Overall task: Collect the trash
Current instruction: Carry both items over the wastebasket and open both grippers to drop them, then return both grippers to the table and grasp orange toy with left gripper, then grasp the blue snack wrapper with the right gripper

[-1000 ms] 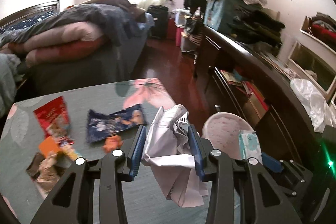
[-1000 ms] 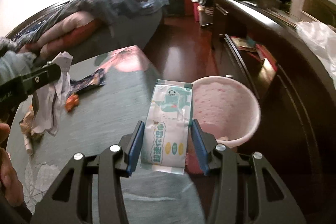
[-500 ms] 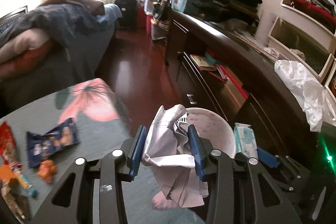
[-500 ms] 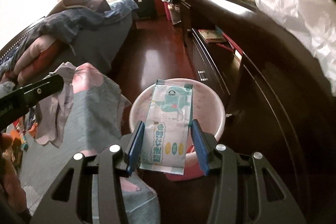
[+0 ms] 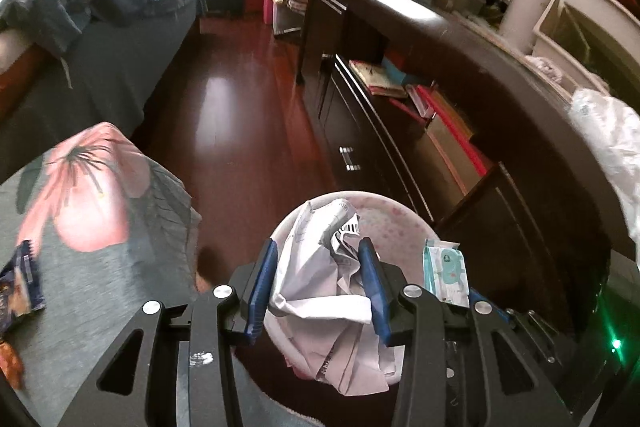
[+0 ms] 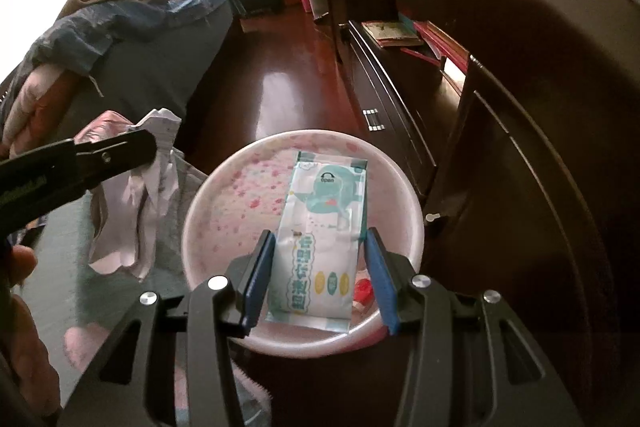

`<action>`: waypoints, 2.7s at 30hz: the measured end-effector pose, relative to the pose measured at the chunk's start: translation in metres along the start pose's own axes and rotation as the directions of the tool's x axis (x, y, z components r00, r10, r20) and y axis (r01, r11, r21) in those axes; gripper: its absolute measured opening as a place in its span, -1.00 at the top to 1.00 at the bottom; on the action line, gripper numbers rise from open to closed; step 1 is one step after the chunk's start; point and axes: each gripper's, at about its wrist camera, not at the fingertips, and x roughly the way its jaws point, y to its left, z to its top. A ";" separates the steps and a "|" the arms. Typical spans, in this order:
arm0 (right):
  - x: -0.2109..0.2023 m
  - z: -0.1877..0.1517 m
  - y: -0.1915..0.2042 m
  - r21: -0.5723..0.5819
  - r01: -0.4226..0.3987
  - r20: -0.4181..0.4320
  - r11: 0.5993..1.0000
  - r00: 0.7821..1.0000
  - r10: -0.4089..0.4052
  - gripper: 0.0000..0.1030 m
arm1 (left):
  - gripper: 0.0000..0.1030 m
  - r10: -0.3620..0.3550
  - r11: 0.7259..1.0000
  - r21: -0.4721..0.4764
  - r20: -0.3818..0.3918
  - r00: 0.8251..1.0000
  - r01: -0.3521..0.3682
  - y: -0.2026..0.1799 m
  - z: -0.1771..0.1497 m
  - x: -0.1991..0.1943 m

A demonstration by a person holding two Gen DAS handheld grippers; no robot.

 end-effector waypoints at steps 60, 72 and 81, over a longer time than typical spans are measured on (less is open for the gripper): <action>-0.121 -0.041 0.170 -0.291 -0.165 0.084 0.942 0.977 0.197 -0.71 | 0.44 0.376 0.886 -0.279 -0.039 0.926 -0.371 0.179 -0.083 -0.093; -0.107 -0.028 0.265 -0.379 -0.244 0.028 0.893 0.961 0.275 -0.72 | 0.44 0.424 0.859 -0.362 0.109 0.899 -0.361 0.213 -0.115 -0.198; -0.038 -0.003 0.335 -0.376 -0.257 -0.065 0.890 0.966 0.251 -0.93 | 0.44 0.423 0.848 -0.415 0.150 0.894 -0.331 0.243 -0.137 -0.236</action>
